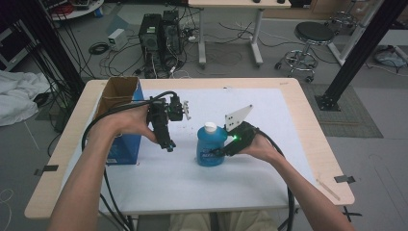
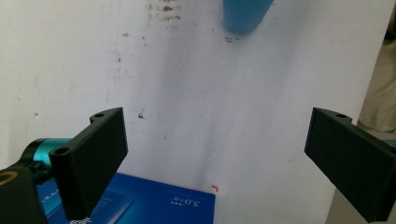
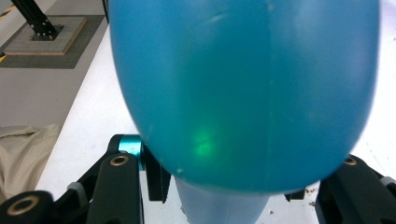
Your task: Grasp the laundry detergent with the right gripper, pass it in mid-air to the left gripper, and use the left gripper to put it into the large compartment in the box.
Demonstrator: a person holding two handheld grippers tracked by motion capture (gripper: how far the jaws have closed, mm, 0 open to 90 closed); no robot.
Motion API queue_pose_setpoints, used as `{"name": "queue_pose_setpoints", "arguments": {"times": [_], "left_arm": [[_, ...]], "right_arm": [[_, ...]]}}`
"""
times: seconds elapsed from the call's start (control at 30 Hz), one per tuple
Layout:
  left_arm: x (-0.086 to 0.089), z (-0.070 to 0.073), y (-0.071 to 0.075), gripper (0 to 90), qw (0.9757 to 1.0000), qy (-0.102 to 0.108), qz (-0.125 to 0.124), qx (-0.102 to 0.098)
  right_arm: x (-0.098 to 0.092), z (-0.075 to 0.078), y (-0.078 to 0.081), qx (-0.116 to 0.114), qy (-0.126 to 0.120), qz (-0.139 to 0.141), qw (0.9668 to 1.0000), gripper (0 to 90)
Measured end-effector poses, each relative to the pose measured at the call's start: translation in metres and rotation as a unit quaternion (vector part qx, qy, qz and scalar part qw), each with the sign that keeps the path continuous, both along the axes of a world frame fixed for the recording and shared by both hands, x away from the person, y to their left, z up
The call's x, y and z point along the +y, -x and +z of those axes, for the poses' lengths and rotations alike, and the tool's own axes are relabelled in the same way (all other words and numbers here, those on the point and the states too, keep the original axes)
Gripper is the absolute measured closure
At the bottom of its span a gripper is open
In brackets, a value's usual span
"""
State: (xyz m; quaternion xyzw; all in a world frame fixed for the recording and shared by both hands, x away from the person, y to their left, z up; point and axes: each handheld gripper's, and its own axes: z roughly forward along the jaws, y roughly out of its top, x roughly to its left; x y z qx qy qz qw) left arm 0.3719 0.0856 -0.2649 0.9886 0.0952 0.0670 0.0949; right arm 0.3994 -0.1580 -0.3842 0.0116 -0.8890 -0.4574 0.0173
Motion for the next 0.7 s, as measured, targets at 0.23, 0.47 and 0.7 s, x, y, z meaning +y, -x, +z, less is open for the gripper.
{"name": "queue_pose_setpoints", "arguments": {"times": [0.23,0.47,0.7], "left_arm": [[-0.007,0.015,-0.002,6.0,0.9996,0.027,-0.001,0.003],[-0.018,0.032,-0.005,6.0,0.9988,0.049,-0.004,0.006],[-0.029,0.041,-0.012,6.0,0.9977,0.068,-0.002,0.010]], "right_arm": [[-0.003,0.009,-0.003,-0.004,-0.012,-0.014,0.9998,46.8],[-0.004,0.033,-0.010,-0.008,-0.017,-0.007,0.9998,46.5],[-0.001,0.046,-0.012,-0.015,-0.008,-0.002,0.9999,46.4]]}}
